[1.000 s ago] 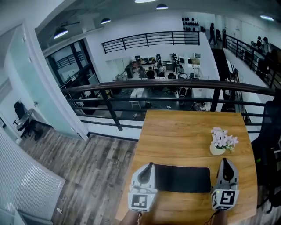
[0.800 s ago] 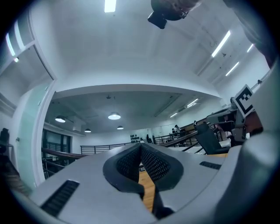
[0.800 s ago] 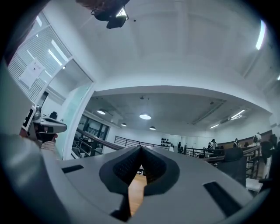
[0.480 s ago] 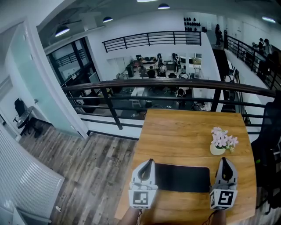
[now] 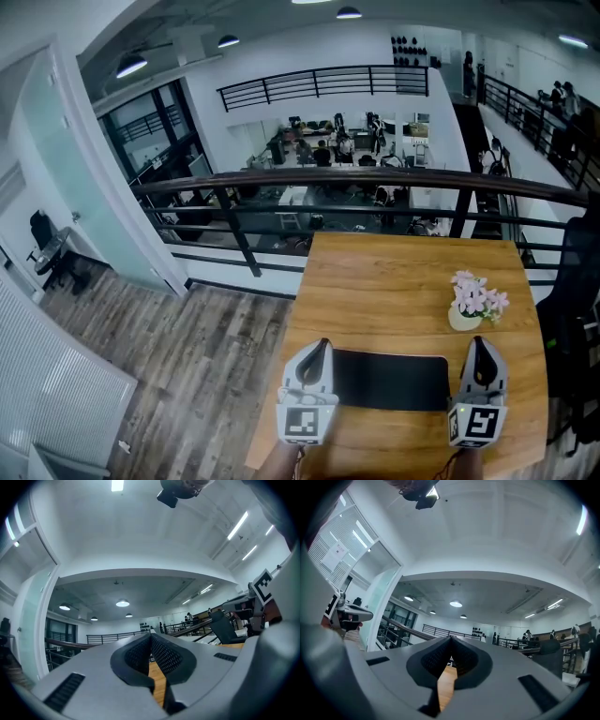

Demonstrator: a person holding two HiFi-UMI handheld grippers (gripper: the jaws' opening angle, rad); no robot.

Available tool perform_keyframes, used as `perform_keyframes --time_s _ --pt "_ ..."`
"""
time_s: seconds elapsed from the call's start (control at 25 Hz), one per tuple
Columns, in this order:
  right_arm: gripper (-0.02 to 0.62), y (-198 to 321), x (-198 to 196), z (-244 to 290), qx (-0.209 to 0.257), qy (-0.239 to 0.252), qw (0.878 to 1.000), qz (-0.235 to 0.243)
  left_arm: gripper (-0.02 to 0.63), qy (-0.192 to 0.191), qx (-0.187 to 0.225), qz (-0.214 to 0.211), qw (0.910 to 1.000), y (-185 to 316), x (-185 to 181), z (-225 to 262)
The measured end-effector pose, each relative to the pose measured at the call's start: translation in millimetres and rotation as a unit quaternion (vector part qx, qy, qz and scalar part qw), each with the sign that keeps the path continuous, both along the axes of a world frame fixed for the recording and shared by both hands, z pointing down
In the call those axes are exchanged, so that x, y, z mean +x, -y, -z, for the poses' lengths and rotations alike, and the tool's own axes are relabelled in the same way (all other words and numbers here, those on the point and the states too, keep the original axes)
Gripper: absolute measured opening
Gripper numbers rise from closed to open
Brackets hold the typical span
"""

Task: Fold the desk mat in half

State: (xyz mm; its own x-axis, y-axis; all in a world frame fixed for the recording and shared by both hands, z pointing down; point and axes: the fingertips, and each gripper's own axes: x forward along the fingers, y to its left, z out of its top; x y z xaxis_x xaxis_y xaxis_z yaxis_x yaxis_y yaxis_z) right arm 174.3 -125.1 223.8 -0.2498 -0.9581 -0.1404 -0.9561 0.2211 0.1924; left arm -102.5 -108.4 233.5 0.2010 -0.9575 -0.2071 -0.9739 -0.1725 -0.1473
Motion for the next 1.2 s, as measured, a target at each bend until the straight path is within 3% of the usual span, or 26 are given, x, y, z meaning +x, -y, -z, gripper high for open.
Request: perform_keyframes --time_s 1.2 --pt "0.011 11.5 4.4 -11.1 -0.016 -0.005 1.000 0.007 0.018 0.008 -0.029 0.005 0.9995 13.4 0.4 -12.9"
